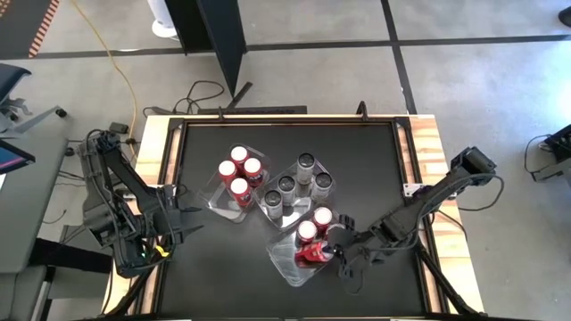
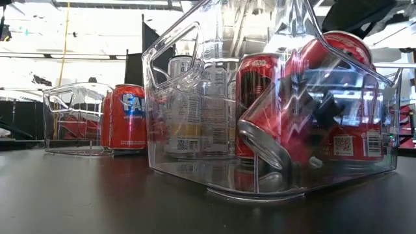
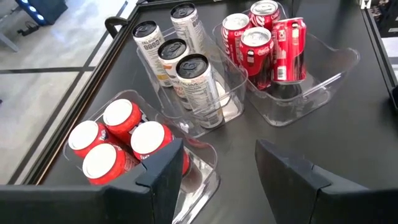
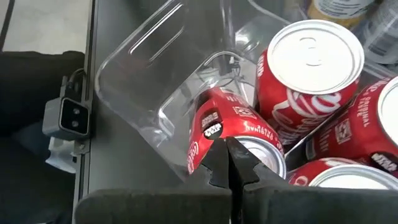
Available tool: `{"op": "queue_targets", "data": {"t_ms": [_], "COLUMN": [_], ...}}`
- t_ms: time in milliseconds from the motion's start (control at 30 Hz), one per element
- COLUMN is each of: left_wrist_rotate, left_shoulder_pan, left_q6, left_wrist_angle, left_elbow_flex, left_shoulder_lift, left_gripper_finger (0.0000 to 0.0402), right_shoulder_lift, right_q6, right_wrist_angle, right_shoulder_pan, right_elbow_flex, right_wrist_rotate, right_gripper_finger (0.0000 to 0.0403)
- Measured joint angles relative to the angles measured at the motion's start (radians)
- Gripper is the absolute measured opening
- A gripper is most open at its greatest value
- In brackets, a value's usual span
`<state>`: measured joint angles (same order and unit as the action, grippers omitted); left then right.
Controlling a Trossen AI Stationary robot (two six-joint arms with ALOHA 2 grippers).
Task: Sort soda cans
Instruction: Put the red soda can into the right transparent bin
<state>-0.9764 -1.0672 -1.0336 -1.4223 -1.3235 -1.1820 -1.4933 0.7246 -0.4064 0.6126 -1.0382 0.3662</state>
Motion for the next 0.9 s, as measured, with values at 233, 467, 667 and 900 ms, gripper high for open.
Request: {"op": "queue_targets", "data": {"t_ms": [233, 467, 667, 900], "left_wrist_rotate": [0.000, 0.000, 0.000, 0.000], "left_shoulder_pan": [0.000, 0.000, 0.000, 0.000], "left_q6": [0.000, 0.001, 0.002, 0.016], "left_wrist_angle": [-0.001, -0.001, -0.002, -0.002], "left_elbow_flex": [0.000, 0.000, 0.000, 0.000], "left_shoulder_lift": [0.000, 0.000, 0.000, 0.000], "left_gripper_finger": [0.0194, 0.0194, 0.0194, 0.0194], "right_shoulder_lift": [0.000, 0.000, -0.001, 0.001], "right_q6": [-0.028, -0.060, -0.074, -0.139], "right_wrist_angle": [0.024, 0.054, 0.058, 0.030], "right_shoulder_pan": [-0.011, -0.034, -0.040, -0.012], "right_elbow_flex": [0.000, 0.000, 0.000, -0.058], "right_wrist_rotate": [-0.012, -0.028, -0.029, -0.027], "right_gripper_finger": [0.0000, 0.0000, 0.0000, 0.0000]}}
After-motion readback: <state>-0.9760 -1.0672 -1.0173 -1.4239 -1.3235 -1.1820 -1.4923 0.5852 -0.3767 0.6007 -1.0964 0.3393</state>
